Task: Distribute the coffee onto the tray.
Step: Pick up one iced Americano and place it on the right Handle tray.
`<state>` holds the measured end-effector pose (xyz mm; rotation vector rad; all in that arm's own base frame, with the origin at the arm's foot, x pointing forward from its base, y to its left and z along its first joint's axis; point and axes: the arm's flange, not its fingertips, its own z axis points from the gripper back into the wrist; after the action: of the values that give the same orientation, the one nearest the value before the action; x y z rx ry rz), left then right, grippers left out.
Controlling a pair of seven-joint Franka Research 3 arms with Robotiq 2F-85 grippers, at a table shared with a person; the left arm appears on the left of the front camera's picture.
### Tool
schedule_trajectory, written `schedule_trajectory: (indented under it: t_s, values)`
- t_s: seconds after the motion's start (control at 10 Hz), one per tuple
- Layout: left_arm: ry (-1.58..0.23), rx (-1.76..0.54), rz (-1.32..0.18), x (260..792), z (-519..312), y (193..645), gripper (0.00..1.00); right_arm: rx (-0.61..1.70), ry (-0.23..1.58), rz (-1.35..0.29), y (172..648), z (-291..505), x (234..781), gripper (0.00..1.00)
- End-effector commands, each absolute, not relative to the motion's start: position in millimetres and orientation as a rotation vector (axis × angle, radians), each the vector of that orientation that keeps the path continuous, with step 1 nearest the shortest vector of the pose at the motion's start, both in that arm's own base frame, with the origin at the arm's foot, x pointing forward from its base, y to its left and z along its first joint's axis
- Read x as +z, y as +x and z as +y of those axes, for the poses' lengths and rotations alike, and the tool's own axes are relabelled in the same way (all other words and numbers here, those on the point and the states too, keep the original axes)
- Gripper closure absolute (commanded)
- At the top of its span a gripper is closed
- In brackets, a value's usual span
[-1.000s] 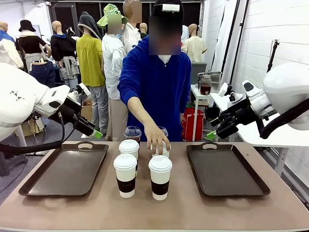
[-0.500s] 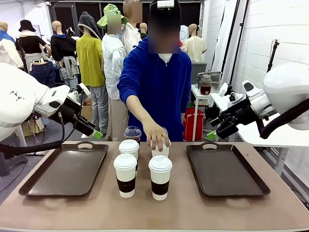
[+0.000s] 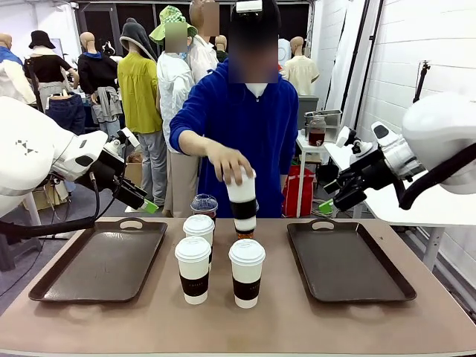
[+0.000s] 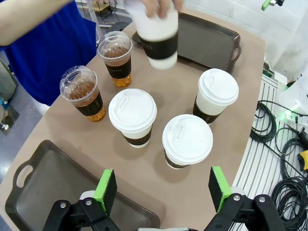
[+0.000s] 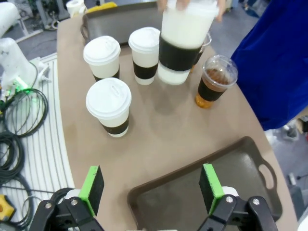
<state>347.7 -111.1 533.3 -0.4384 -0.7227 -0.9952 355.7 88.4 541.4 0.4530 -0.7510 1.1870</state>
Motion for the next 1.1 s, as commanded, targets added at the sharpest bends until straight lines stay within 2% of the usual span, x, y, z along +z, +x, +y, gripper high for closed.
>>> schedule_trajectory:
  t_s: [0.0,0.5,0.8,1.0]
  values:
    - [-0.458,-1.003,-0.727,532.5,-110.0,349.4,0.00,1.257,0.493,-0.698,401.4,83.8,550.3,0.00]
    - [-0.458,-1.003,-0.727,532.5,-110.0,349.4,0.00,1.374,0.399,-0.688,493.9,78.7,542.3,0.00]
    - [-0.458,-1.003,-0.727,532.5,-110.0,349.4,0.00,1.399,0.544,-0.716,528.5,74.6,507.2,0.00]
    - [-0.458,-1.003,-0.727,532.5,-110.0,349.4,0.00,1.381,0.561,-0.693,540.4,72.1,486.2,0.00]
